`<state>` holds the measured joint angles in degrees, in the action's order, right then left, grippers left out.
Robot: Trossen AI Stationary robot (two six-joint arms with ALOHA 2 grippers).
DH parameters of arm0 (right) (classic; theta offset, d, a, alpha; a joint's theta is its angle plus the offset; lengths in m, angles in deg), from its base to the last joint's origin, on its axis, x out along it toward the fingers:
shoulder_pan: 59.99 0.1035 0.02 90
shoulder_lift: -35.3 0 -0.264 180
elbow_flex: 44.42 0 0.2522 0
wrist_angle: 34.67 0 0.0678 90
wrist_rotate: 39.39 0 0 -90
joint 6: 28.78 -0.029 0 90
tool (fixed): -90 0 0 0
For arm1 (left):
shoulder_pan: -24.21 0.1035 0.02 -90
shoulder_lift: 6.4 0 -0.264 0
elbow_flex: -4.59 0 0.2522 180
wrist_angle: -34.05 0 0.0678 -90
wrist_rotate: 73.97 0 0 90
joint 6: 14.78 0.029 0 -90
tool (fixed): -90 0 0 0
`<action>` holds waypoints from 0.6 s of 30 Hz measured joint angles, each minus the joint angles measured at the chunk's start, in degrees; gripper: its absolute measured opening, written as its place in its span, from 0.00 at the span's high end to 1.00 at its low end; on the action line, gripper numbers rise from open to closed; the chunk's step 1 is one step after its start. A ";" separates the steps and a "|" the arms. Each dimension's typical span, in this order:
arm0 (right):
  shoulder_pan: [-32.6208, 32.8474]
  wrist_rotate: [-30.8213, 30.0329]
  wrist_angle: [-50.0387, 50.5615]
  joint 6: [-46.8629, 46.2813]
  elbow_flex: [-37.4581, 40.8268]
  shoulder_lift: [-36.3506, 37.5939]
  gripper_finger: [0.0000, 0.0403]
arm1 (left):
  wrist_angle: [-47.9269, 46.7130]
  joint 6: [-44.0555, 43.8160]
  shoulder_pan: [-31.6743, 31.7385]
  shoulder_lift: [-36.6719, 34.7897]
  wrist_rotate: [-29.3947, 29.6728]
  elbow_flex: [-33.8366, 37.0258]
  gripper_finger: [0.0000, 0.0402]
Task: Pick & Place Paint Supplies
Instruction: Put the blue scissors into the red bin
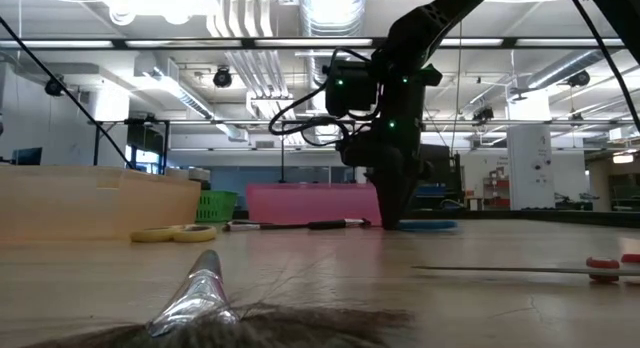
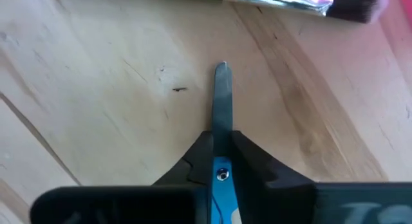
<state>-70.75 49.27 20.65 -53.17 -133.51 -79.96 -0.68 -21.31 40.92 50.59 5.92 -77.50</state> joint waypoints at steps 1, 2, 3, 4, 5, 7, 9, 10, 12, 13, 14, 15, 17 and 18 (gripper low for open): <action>0.00 0.03 -0.33 0.13 -0.01 0.00 0.94 | 0.00 0.00 0.00 0.00 0.00 0.00 0.77; 0.00 0.04 -0.63 0.19 -0.05 0.00 0.94 | -0.01 0.00 0.00 0.00 0.00 0.00 0.77; 0.00 0.02 -0.75 0.19 -0.07 0.00 0.94 | -0.02 0.00 0.00 0.00 0.00 0.00 0.77; 0.00 0.02 -0.75 0.19 -0.07 0.00 0.94 | -0.01 0.00 0.00 0.00 0.00 0.00 0.77; 0.00 0.04 -0.73 0.19 -0.07 0.02 0.94 | -0.01 0.00 0.00 0.00 0.00 0.00 0.77; 0.00 0.02 -0.68 0.19 -0.07 0.06 0.95 | -0.02 0.00 0.01 0.00 0.00 0.00 0.77; 0.02 0.03 -0.64 0.15 -0.04 0.22 0.95 | -0.02 0.00 0.00 0.00 0.00 0.00 0.77; 0.02 0.02 -0.64 0.14 -0.01 0.39 0.95 | -0.02 0.00 0.00 0.00 0.00 0.00 0.77; 0.02 0.04 -0.50 0.12 -0.05 0.70 0.95 | -0.02 0.00 0.00 0.00 0.00 0.00 0.77; 0.02 0.06 -0.33 0.12 -0.11 0.98 0.95 | -0.02 0.00 0.01 0.00 0.00 0.00 0.77; 0.02 0.09 -0.17 0.05 -0.13 1.32 0.95 | -0.03 0.00 0.02 0.00 0.00 0.00 0.77; 0.03 0.15 0.07 -0.02 -0.23 1.65 0.95 | -0.03 0.00 0.02 0.00 0.00 0.00 0.77; 0.04 0.23 0.11 -0.07 -0.92 2.37 0.97 | -0.04 0.00 0.00 0.00 0.00 0.00 0.77; 0.04 0.34 -0.01 -0.06 -1.33 2.99 0.97 | -0.04 0.00 0.00 0.00 0.00 0.00 0.77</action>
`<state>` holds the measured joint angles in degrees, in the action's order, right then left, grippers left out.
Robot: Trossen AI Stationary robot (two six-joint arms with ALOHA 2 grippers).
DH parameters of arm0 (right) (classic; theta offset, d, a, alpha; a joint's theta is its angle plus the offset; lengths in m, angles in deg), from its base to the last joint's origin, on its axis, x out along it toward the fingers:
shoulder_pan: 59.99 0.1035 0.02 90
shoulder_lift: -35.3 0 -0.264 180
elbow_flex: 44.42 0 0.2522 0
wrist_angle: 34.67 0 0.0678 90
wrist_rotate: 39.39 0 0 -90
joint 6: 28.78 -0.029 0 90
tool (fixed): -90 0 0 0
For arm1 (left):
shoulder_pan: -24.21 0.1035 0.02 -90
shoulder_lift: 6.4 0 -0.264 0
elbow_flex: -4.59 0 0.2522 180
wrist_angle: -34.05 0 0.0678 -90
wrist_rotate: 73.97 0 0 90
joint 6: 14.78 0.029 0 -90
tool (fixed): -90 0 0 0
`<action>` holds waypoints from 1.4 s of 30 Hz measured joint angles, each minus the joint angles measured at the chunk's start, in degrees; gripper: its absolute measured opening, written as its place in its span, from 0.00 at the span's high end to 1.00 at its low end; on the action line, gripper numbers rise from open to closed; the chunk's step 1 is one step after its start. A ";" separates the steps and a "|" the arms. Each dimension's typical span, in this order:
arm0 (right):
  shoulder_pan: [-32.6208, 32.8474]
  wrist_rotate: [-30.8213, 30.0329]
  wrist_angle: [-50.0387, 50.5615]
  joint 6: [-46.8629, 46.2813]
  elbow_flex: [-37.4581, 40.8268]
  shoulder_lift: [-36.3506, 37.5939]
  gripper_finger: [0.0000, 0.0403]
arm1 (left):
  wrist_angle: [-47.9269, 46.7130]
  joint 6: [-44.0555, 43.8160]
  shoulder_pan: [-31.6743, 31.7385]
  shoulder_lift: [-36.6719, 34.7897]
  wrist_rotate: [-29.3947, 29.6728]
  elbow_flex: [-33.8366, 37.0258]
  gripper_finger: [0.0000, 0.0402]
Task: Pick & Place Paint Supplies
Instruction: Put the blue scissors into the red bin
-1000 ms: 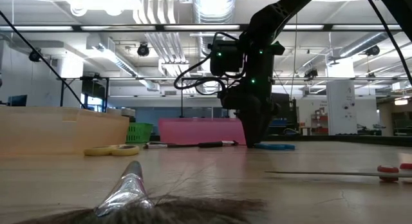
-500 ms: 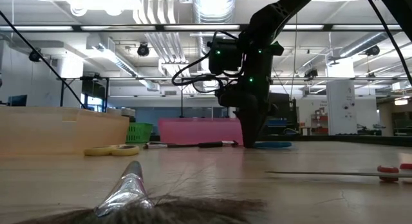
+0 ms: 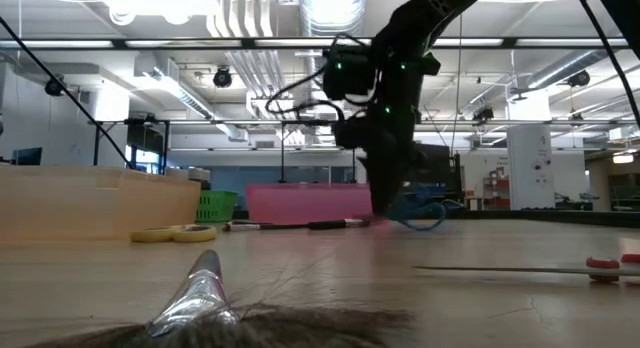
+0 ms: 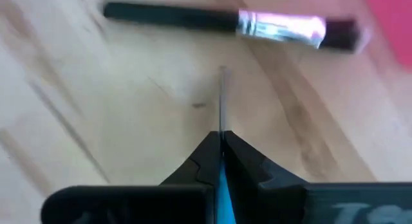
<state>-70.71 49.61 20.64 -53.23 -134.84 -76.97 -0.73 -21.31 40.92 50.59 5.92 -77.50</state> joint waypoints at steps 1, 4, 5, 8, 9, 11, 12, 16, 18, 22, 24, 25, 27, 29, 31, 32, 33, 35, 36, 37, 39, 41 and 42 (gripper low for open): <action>0.05 0.00 0.09 0.00 -0.30 0.44 0.97 | 0.00 0.00 0.00 0.00 0.00 0.00 0.77; 0.45 -0.02 0.06 0.39 -1.38 1.12 0.97 | 0.00 0.03 0.02 0.00 0.00 0.02 0.77; 0.64 -0.02 0.23 0.50 -1.86 1.23 0.97 | 0.00 0.04 0.02 0.00 0.00 0.02 0.77; 0.96 0.15 0.00 0.91 -3.11 2.08 0.96 | -0.02 0.06 0.00 0.00 0.00 0.02 0.77; 1.01 0.14 -0.04 0.94 -3.60 2.19 0.96 | 0.00 0.06 0.00 0.00 0.00 0.02 0.77; 1.01 0.09 -0.01 1.45 -4.22 2.18 0.96 | -0.04 0.06 0.02 0.00 0.00 0.04 0.77; 0.98 0.11 0.25 1.87 -4.45 2.16 0.96 | -0.04 0.07 0.01 0.00 0.00 0.04 0.77; 0.98 -0.06 0.22 2.21 -6.16 2.49 0.96 | -0.08 0.09 0.00 0.00 0.00 0.07 0.77; 0.98 -0.31 0.31 2.47 -7.53 2.96 0.96 | -0.17 0.13 0.01 0.00 0.00 0.07 0.77; -0.34 -0.95 0.27 5.11 -12.23 3.91 0.96 | -0.24 0.23 0.01 0.00 0.00 0.07 0.77; -1.83 -2.23 0.89 7.34 -15.30 3.56 0.96 | -0.24 0.20 0.00 0.00 0.00 0.09 0.77; -2.79 -2.51 1.33 8.54 -17.10 3.05 0.96 | -0.24 0.07 0.02 0.00 0.02 0.10 0.77; -4.95 -2.70 1.43 11.21 -20.80 1.68 0.96 | -0.28 -0.40 0.01 0.00 0.01 0.11 0.77; -7.34 -2.66 1.83 13.82 -24.59 -0.14 0.96 | -0.32 -0.66 0.01 0.00 0.01 0.11 0.77; -9.75 -2.62 2.71 16.39 -28.56 -2.57 0.96 | -0.37 -0.79 0.02 0.00 0.02 0.11 0.77; -11.00 -2.53 3.76 17.78 -30.67 -3.97 0.96 | -0.37 -0.85 0.02 0.00 0.03 0.11 0.77; -12.19 -2.42 4.89 19.01 -32.64 -5.32 0.96 | -0.37 -0.85 0.02 0.00 0.05 0.11 0.77; -14.44 -2.27 6.53 21.01 -36.73 -8.13 0.96 | -0.35 -0.93 0.01 0.00 0.55 0.11 0.77; -15.55 -2.24 7.61 21.98 -38.69 -9.42 0.96 | -0.37 -1.01 0.00 0.00 0.88 0.11 0.77; -16.50 -2.12 8.55 22.94 -40.44 -10.63 0.96 | -0.34 -1.03 0.02 0.00 1.23 0.10 0.77; -18.33 -0.44 10.35 23.72 -43.68 -12.91 0.96 | -0.28 -1.04 0.02 0.00 1.57 0.11 0.77; -19.54 2.55 12.79 24.29 -45.78 -15.05 0.96 | -0.25 -1.14 0.02 0.00 1.61 0.11 0.77; -19.85 3.49 13.97 24.61 -46.53 -16.00 0.96 | -0.24 -1.28 0.02 0.00 1.62 0.11 0.77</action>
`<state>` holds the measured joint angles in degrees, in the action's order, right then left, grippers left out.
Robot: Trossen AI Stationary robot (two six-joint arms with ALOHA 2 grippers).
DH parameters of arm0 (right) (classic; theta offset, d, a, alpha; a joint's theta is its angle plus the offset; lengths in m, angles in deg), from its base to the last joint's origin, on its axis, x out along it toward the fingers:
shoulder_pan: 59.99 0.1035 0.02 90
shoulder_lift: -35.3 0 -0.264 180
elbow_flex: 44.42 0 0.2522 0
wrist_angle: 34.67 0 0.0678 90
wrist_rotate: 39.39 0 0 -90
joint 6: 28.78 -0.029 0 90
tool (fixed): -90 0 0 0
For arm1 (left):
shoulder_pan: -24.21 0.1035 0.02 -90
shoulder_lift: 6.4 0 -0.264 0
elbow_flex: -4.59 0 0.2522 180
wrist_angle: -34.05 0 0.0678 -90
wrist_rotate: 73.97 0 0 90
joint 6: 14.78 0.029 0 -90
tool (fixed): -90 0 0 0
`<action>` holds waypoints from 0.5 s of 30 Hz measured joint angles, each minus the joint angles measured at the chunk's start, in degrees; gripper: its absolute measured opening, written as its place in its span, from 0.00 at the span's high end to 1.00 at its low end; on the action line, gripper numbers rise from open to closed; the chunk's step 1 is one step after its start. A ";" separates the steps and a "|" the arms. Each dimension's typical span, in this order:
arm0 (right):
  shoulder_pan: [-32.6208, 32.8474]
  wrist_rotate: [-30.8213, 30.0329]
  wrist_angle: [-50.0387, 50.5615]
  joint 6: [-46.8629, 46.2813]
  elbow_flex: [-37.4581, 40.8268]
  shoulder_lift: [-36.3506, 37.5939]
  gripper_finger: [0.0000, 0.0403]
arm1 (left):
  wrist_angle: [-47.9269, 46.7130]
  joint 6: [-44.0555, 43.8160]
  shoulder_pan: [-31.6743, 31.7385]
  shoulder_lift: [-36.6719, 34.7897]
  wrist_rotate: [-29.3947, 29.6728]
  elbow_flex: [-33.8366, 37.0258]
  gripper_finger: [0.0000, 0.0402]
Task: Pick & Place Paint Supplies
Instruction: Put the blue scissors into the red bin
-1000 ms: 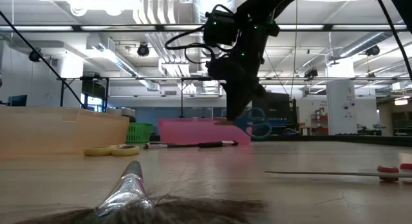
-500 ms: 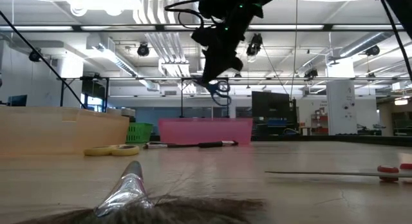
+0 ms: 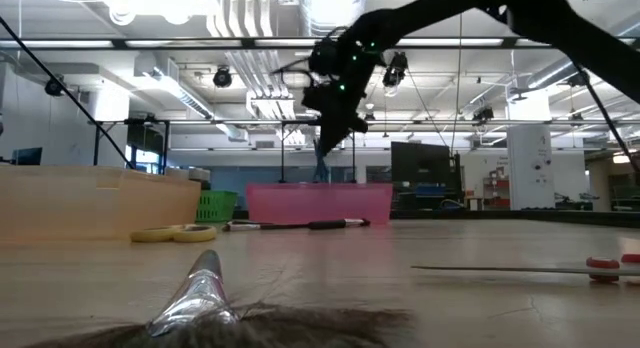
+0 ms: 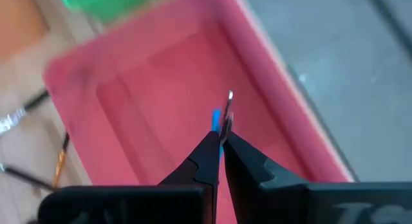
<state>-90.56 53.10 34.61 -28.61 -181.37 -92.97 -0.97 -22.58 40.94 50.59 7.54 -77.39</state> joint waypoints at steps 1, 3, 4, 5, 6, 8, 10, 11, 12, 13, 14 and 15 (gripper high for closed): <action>-0.16 0.56 1.46 0.49 -0.47 -0.79 0.96 | 0.00 -0.01 -0.02 0.00 0.00 0.00 0.77; 0.02 0.76 3.36 1.77 -1.14 -2.02 0.96 | 0.00 -0.17 -0.01 0.00 0.00 0.00 0.77; 0.25 0.87 3.98 2.11 -1.34 -2.45 0.96 | 0.00 -0.19 0.00 0.00 0.02 0.00 0.77; 0.40 0.90 4.71 2.32 -1.43 -2.80 0.96 | 0.00 -0.19 0.00 0.00 0.05 0.00 0.77; 0.56 1.03 4.78 2.40 -1.43 -3.04 0.96 | 0.00 -0.19 0.00 0.00 0.14 0.00 0.77; 0.72 1.00 4.59 2.07 -0.85 -3.06 0.96 | 0.00 -0.19 -0.01 0.00 0.20 0.00 0.77; 0.88 0.54 3.54 1.52 0.22 -2.48 0.96 | 0.00 -0.19 0.00 0.00 0.20 0.00 0.77; 0.88 0.50 3.30 1.49 0.67 -2.01 0.96 | 0.00 -0.19 0.00 0.00 0.20 0.00 0.77; 0.88 0.50 3.43 1.49 0.82 -1.65 0.96 | 0.00 -0.17 0.00 0.00 0.20 0.00 0.77; 0.88 0.50 3.29 1.40 0.84 -1.16 0.96 | 0.00 -0.17 0.00 0.00 0.20 0.00 0.77; 0.90 0.51 3.21 1.20 0.88 -0.73 0.96 | 0.00 -0.17 0.00 0.00 0.19 0.00 0.77; 0.90 0.50 3.21 1.08 0.93 -0.35 0.96 | 0.00 -0.17 0.00 0.00 0.20 0.00 0.77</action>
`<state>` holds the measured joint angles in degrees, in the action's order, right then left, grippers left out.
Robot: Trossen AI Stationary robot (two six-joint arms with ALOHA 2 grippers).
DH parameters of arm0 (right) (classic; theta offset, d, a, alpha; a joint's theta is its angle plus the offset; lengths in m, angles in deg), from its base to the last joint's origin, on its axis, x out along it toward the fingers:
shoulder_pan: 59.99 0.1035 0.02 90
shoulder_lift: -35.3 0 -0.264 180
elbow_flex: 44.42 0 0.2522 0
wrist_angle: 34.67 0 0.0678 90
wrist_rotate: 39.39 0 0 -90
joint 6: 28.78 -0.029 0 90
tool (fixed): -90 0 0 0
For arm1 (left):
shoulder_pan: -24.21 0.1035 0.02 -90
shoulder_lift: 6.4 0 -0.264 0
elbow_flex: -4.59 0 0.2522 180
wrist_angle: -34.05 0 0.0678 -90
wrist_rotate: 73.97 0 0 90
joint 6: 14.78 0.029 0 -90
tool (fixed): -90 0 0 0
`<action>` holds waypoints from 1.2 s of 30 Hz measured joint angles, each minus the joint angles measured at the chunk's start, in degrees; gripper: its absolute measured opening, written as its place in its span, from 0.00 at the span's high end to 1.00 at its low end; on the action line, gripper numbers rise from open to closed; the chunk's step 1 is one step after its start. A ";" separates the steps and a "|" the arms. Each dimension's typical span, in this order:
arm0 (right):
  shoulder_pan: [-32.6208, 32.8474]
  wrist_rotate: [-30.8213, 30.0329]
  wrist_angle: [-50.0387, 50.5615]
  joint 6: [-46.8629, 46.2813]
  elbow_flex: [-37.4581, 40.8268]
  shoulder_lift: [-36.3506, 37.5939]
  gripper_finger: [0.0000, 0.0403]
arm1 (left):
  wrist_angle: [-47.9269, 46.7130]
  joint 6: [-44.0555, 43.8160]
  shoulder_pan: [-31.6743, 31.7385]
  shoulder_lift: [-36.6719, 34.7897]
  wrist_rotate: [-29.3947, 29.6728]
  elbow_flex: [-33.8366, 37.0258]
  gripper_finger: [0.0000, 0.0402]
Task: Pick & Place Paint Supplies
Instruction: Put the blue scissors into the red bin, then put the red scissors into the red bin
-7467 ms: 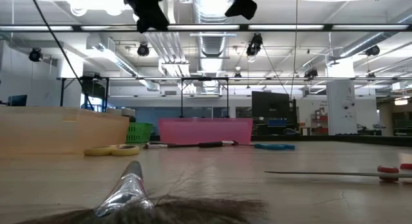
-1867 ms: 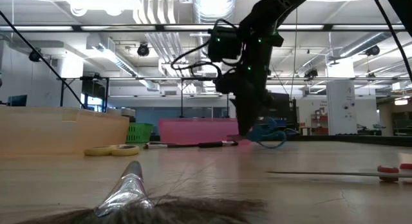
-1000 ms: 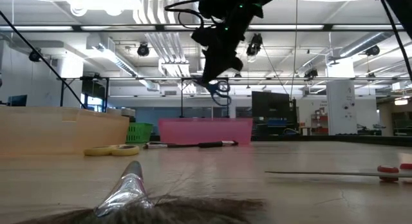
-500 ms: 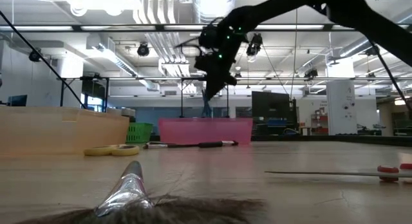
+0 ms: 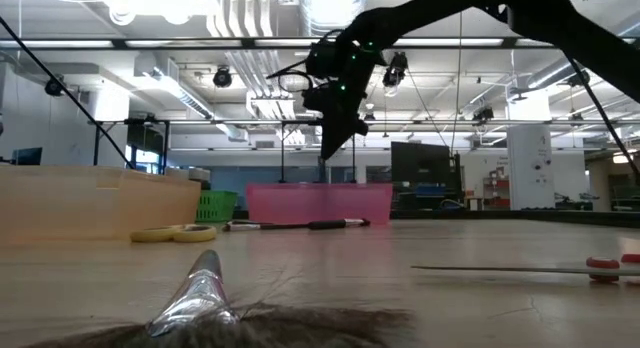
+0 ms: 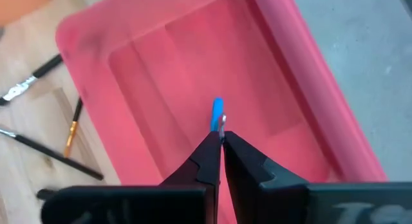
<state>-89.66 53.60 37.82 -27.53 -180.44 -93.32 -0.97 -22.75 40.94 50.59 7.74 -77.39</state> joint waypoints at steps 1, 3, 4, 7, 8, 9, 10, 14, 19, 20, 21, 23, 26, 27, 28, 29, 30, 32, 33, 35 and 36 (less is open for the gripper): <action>-0.04 0.01 -0.15 -0.14 0.00 0.31 0.95 | -0.02 0.01 -0.01 0.00 0.00 0.00 0.77; -0.12 -0.27 -0.25 -0.72 0.04 0.85 0.92 | 0.00 0.02 0.00 0.00 -0.01 0.00 0.77; -0.15 -0.55 -0.27 -1.16 0.04 1.19 0.90 | 0.00 0.02 0.00 0.00 0.00 0.00 0.77; -0.22 -3.13 -0.25 -2.05 0.07 2.67 0.80 | 0.00 0.17 0.00 0.00 -0.02 0.00 0.77; -0.22 -4.44 -0.27 -2.18 0.07 3.15 0.77 | 0.00 0.17 0.00 0.00 -0.02 0.00 0.77; -0.22 -5.35 -0.22 -2.20 0.07 3.81 0.73 | -0.01 0.17 -0.02 0.00 -0.02 0.00 0.77; -0.24 -6.06 -0.10 -2.18 0.07 4.30 0.69 | 0.00 0.17 0.00 0.00 -0.08 0.00 0.77; -0.24 -6.64 0.99 -2.89 0.15 6.72 0.56 | 0.00 0.17 -0.04 -0.02 -0.22 0.00 0.77; 0.78 -4.30 3.32 -3.23 0.33 10.73 0.50 | 0.00 0.44 -0.06 0.00 -0.66 0.00 0.77; 1.22 -3.19 3.76 -3.25 0.57 11.67 0.49 | -0.02 0.44 -0.07 -0.02 -0.70 0.00 0.77; 1.94 -2.16 4.39 -3.27 0.87 12.56 0.49 | -0.02 0.47 -0.09 -0.02 -1.00 0.00 0.77; 3.47 0.70 4.72 -3.69 2.01 14.62 0.49 | -0.02 0.63 -0.09 -0.02 -1.96 0.00 0.77; 6.80 4.55 5.02 -4.90 5.93 18.52 0.49 | -0.17 0.74 -0.09 -0.02 -2.88 0.00 0.77; 8.14 4.78 5.40 -5.62 7.66 19.97 0.49 | -0.52 1.04 -0.09 -0.02 -3.13 0.00 0.77; 9.65 4.79 5.74 -6.73 9.76 21.36 0.49 | -0.93 1.50 -0.09 -0.02 -3.30 0.00 0.77; 11.28 4.77 5.79 -8.37 12.05 22.85 0.49 | -1.44 1.93 -0.09 -0.02 -3.31 0.00 0.77; 12.80 4.75 5.62 -10.45 14.46 24.37 0.49 | -2.08 2.23 -0.09 -0.02 -3.34 0.00 0.77; 16.37 4.62 5.26 -14.98 19.66 27.31 0.49 | -3.06 2.89 -0.09 -0.02 -3.56 0.00 0.77; 18.05 4.49 4.68 -17.39 22.28 28.87 0.49 | -3.56 3.27 -0.09 -0.02 -3.79 0.00 0.77; 21.99 3.01 3.67 -22.76 27.27 31.58 0.49 | -4.13 3.62 -0.09 -0.02 -4.30 0.00 0.77; 23.83 1.81 2.87 -25.70 29.79 32.88 0.49 | -4.22 3.67 -0.09 -0.02 -4.41 0.00 0.77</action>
<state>-65.83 55.41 40.69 -53.23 -150.65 -60.44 -5.19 -19.08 40.86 50.57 3.33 -77.39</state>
